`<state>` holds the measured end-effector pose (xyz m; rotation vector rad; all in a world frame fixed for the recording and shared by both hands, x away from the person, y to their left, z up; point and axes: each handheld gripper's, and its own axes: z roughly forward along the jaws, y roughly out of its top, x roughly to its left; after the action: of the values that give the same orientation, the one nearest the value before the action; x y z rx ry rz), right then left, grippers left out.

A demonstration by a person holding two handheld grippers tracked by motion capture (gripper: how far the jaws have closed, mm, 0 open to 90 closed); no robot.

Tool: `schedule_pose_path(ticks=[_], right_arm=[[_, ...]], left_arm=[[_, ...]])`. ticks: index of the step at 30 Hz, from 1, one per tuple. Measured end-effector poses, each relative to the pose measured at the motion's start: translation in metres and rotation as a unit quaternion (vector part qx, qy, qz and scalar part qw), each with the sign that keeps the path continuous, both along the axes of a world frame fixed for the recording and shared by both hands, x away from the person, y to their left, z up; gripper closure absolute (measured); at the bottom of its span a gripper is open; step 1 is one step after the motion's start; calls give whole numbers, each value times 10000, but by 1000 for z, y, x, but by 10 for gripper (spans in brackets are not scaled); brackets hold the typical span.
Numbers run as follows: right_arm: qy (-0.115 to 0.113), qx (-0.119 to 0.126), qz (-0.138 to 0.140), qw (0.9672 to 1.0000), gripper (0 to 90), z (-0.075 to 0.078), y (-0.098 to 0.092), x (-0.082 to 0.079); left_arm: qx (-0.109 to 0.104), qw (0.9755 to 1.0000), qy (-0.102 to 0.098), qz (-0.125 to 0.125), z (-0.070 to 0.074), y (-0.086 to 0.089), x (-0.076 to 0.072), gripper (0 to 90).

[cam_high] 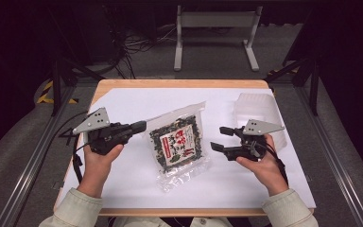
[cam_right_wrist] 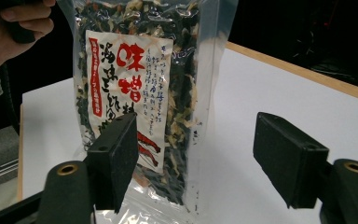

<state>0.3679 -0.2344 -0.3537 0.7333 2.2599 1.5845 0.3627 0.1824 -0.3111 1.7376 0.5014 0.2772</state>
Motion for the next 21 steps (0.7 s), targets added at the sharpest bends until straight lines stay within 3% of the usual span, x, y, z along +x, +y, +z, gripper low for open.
schedule_pose_path(ticks=[13,21], right_arm=[[39,112,330,9994,286,-4,29,15],[41,154,579,9982,283,-10,47,22]], left_arm=[[-203,9993,-260,-167,14,-3,-11,898],[-205,9990,-345,-178,16,-5,-14,898]])
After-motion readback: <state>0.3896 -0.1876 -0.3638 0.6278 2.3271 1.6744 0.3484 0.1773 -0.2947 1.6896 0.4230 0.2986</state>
